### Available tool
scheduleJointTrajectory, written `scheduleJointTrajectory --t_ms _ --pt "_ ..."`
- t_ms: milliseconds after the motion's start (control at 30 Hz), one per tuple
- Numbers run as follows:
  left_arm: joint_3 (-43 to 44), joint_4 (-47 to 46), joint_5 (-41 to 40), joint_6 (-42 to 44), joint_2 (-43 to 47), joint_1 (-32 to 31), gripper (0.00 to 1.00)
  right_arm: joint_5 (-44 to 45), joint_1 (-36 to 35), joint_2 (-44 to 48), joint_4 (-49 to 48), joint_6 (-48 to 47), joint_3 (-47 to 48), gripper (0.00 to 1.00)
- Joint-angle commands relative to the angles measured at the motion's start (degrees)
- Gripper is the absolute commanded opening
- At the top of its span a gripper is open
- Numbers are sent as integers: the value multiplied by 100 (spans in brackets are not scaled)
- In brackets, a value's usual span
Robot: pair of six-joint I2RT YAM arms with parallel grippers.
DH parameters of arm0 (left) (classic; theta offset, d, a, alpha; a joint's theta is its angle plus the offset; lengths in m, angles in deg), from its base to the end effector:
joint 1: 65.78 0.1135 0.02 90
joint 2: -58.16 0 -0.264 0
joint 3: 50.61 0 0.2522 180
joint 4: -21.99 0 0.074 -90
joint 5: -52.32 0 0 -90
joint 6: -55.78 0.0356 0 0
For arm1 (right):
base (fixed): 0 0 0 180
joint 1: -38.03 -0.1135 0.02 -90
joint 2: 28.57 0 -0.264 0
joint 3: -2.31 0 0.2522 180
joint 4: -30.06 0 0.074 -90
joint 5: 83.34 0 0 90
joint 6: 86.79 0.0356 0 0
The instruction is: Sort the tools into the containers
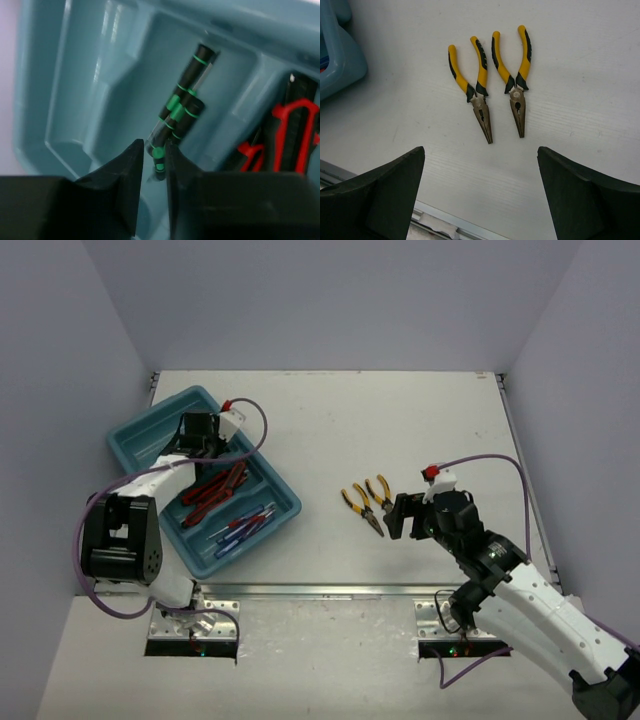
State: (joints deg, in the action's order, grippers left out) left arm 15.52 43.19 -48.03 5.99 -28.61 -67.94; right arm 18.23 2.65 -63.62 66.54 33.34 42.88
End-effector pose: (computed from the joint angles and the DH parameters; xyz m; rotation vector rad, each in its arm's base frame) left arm 0.3224 -0.0058 0.2155 0.7596 2.2227 0.5429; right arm 0.1250 0.0800 0.2334 0.0245 2.1347 0.4714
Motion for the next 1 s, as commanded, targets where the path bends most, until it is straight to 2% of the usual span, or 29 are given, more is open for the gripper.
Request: scheduleJointTrajectory --t_ms 0,33,67,200,267,300,367,400,433,467,533,567,633,667,733,800,900,967 --pt "325 -858 -177 39 512 48 73 56 13 -55 -233 -60 -9 93" --pt "458 -800 -202 -52 504 48 89 65 21 -72 -233 -68 -9 93" --pt "589 -797 -204 -57 496 48 99 73 14 -73 -225 -69 -9 93" --pt "1583 -389 -265 -758 534 -52 100 121 13 -182 -233 -94 11 93" --pt "2583 233 -294 -2139 595 -76 100 68 13 -319 -226 -185 34 93" --pt "2680 556 -275 -2599 601 -75 100 58 13 -371 -224 -227 35 93" --pt "3331 1486 343 -4030 791 -84 100 1 13 -582 -277 -323 73 93" --pt "3282 1792 604 -4684 1010 -81 100 -57 13 -745 -265 -359 115 93" --pt "3178 2093 909 -5400 1296 -76 100 -138 13 -945 -246 -402 172 92" --pt "3013 2189 1308 -5712 1355 -75 100 -202 13 -1095 -214 -425 232 92" --pt "1996 2102 1971 -6163 2279 -75 100 -279 13 -1457 -77 -485 408 88" --pt "1674 1939 2017 -6303 2607 -75 100 -296 13 -1637 33 -504 551 86" --pt "876 1755 2081 -6270 3575 -75 100 -429 13 -2100 172 -559 757 79" --pt "784 1716 2081 -6224 3719 -75 100 -479 13 -2186 197 -577 848 78" --pt "56 1615 2144 -6031 4335 -75 100 -670 -17 -2956 310 -690 1107 71" --pt "-306 1475 2327 -5955 4654 -75 100 -647 -114 -3376 309 -815 1343 71" --pt "-1234 1151 3027 -5981 4932 -75 100 -73 -241 -4312 364 -974 1808 68" --pt "-1466 1103 3131 -5965 5034 -76 100 -32 -235 -4696 291 -1103 1949 68"
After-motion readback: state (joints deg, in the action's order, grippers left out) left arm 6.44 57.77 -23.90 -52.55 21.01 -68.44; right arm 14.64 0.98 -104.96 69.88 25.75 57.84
